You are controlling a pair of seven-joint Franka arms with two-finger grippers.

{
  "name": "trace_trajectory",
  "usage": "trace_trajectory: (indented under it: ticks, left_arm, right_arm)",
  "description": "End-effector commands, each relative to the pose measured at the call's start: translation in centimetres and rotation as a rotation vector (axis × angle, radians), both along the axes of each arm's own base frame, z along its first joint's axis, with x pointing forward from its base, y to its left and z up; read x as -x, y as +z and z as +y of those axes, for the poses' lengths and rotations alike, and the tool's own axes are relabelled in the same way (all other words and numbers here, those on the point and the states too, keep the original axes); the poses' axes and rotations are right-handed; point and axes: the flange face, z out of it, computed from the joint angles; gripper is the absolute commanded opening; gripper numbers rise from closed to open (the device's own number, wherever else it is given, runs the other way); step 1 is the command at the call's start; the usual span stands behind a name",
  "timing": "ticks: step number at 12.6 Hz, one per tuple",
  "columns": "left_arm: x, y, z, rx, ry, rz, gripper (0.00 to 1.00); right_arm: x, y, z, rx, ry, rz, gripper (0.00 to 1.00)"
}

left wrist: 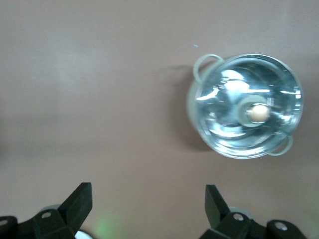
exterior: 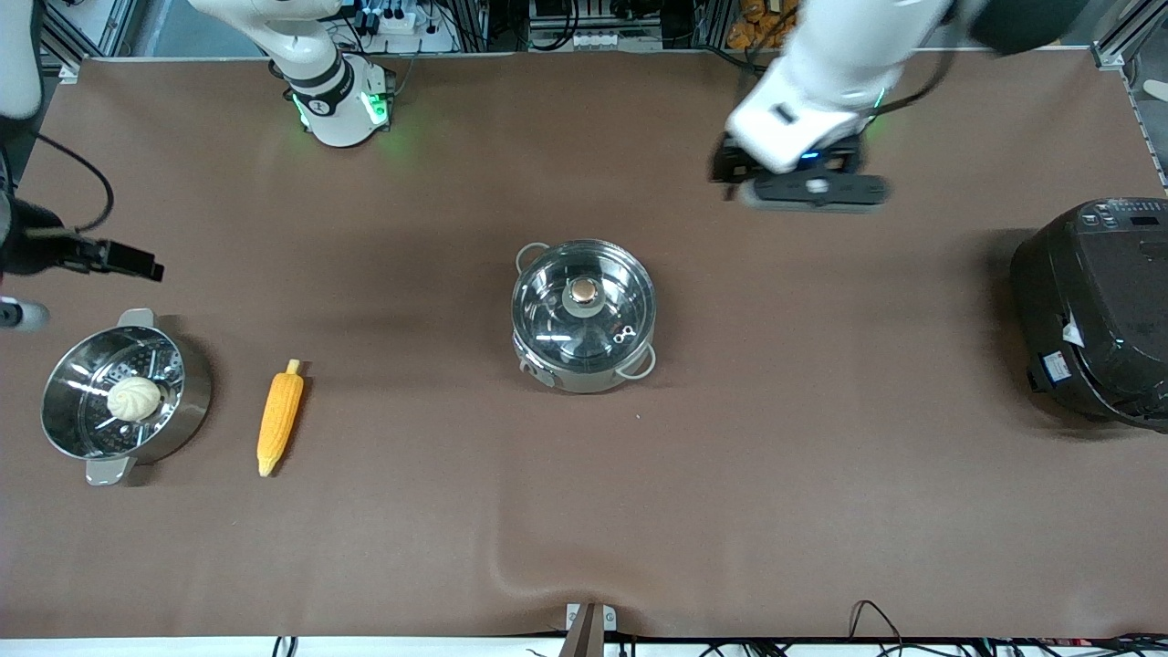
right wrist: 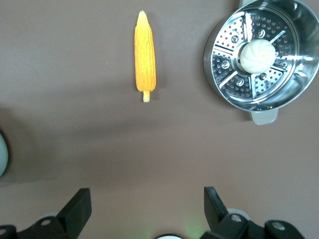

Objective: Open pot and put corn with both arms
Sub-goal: 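Move the left gripper toward the glass lid while the right gripper reaches the corn, then grasp the lid knob with the left gripper while the right gripper grasps the corn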

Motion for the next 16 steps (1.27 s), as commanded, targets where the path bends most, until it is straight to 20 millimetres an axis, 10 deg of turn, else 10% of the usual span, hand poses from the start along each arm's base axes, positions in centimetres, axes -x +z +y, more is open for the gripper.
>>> trace_trajectory:
  ticks: [1, 7, 16]
  left_arm:
    - [0.9, -3.1, -6.6, 0.044, 0.091, 0.027, 1.00]
    - [2.1, -14.2, -15.9, -0.020, 0.177, -0.080, 1.00]
    - [-1.6, -22.7, -17.7, 0.066, 0.193, -0.107, 0.94]
  right_arm:
    - [-2.1, -3.2, 0.2, 0.013, 0.004, 0.010, 1.00]
    - [-5.6, -12.2, 0.6, 0.036, 0.025, 0.027, 1.00]
    - [-8.9, -24.3, 2.9, 0.024, 0.114, -0.031, 1.00]
